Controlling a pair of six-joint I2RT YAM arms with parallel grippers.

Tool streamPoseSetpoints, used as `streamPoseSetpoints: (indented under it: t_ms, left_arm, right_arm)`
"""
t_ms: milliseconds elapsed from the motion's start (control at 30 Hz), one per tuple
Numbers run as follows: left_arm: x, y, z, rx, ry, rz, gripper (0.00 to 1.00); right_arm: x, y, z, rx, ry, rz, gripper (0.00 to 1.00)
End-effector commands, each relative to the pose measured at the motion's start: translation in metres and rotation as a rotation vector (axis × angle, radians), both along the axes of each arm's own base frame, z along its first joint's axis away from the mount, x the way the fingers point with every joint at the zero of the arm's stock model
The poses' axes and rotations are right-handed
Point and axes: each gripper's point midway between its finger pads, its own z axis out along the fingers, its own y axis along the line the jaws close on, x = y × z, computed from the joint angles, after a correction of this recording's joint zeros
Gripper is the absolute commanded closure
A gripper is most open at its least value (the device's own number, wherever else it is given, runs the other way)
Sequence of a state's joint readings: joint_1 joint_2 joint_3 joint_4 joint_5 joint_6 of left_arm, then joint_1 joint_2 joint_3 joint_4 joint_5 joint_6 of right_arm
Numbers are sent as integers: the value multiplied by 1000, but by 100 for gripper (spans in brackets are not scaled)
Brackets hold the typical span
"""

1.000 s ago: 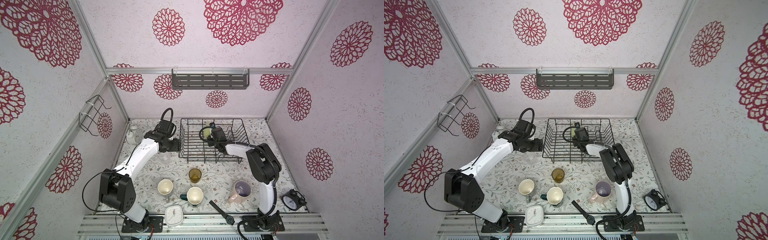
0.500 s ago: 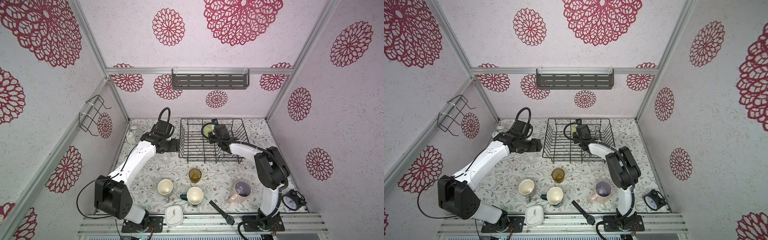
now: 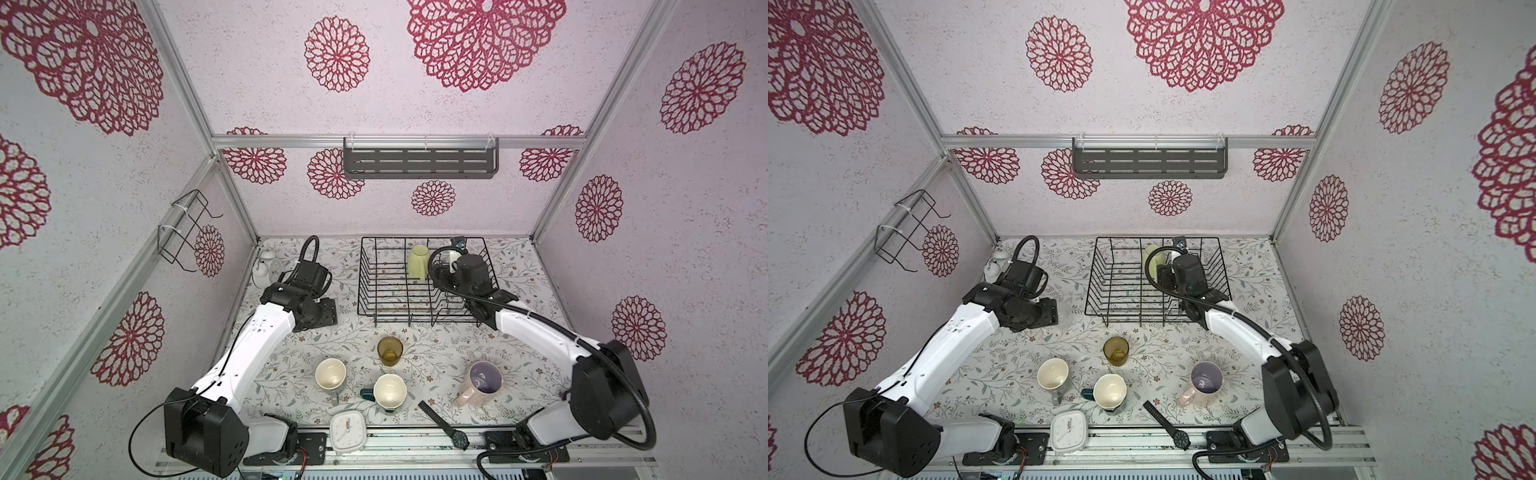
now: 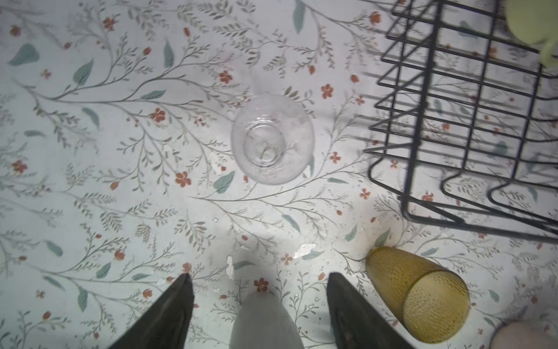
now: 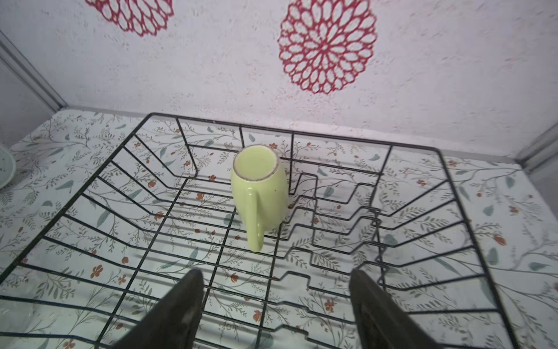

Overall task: Load cups into a dish rack
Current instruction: Place the cup upside down at the dish rack, then pick up the cup from the middle-left of the table.

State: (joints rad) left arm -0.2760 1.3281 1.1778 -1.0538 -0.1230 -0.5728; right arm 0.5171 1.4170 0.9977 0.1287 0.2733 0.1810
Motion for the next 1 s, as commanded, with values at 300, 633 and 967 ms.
streamPoseSetpoints:
  t_ms: [300, 633, 967]
  left_arm:
    - [33, 41, -15, 34, -13, 238, 31]
    - [74, 21, -34, -82, -63, 243, 37]
    - [68, 31, -78, 4, 65, 279, 45]
  right_arm:
    - [-72, -52, 20, 38, -12, -40, 1]
    - [-96, -69, 25, 52, -40, -65, 1]
    - [-91, -64, 38, 73, -56, -52, 4]
